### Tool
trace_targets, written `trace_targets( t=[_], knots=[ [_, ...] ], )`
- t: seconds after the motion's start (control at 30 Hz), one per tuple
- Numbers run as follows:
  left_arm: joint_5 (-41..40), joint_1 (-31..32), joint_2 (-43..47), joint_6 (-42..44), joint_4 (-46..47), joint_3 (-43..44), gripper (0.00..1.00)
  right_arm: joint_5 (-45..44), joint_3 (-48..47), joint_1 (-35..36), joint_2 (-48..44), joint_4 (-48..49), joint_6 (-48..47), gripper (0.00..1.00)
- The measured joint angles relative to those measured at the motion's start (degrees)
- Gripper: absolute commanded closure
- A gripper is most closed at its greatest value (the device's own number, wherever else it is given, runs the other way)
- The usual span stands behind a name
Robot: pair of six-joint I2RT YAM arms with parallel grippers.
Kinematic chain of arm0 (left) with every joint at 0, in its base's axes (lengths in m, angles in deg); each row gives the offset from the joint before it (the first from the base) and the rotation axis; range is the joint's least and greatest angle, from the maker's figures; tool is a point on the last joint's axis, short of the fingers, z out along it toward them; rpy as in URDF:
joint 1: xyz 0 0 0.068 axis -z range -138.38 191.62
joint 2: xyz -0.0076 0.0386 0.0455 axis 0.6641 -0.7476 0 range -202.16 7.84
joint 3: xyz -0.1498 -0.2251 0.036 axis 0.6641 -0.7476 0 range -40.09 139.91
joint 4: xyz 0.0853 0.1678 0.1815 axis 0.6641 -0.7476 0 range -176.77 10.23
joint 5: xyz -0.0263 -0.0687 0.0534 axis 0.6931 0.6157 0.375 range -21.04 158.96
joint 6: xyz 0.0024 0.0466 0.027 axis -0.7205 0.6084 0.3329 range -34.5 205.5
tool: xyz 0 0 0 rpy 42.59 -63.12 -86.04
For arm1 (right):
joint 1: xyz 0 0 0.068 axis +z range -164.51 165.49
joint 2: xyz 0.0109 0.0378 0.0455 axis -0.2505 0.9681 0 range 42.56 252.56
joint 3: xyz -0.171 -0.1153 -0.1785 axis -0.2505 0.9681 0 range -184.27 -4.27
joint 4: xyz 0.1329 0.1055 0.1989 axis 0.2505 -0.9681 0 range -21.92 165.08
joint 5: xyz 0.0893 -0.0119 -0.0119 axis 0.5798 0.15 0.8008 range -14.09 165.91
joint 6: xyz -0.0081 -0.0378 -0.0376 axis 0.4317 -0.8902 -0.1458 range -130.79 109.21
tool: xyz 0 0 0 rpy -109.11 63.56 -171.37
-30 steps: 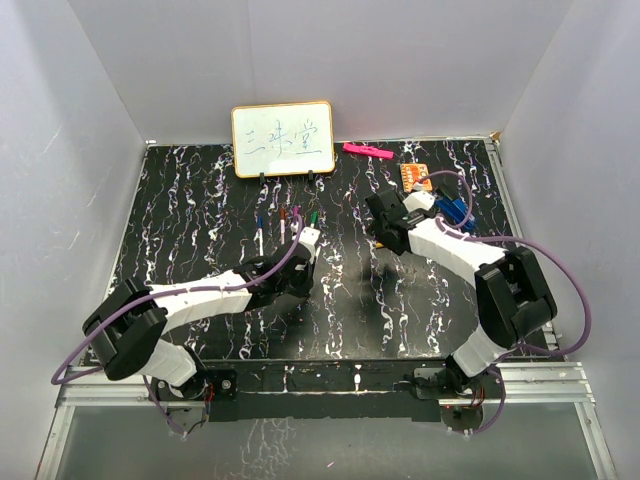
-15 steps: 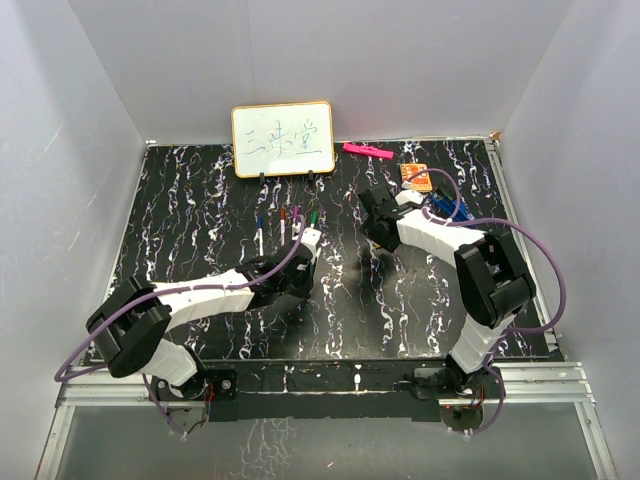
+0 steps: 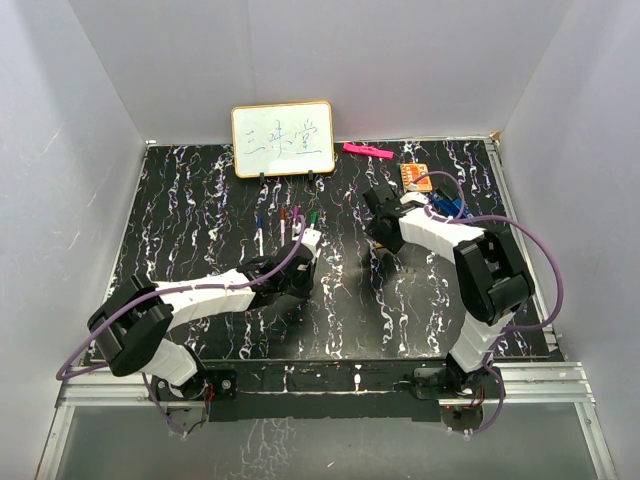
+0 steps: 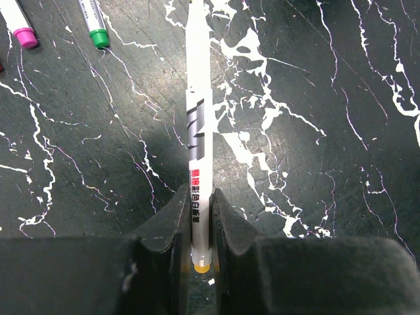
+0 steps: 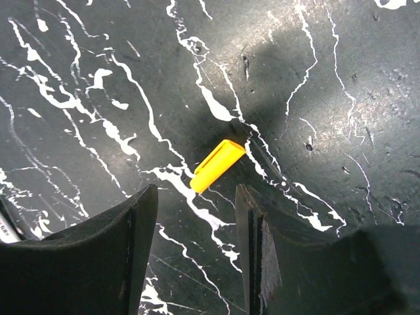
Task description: Insert the pens into the pen caps
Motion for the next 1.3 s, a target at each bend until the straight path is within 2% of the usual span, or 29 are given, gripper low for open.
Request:
trace_targets(
  t=[0.8, 1.1, 1.3],
  knots=[
    [0.1, 0.0, 0.0, -1.1, 1.3, -1.0, 1.0, 1.1, 0.1, -2.8, 3.8, 0.9, 1.7, 0.6],
    [0.2, 0.0, 0.0, -1.1, 1.6, -1.0, 1.0, 1.4, -0.8, -3.0, 4.9, 2.0, 0.7, 0.7],
    [0.2, 0.0, 0.0, -1.1, 1.8, -1.0, 1.0, 2.4, -1.2, -3.1, 5.2, 1.6, -1.2, 0.7]
  ],
)
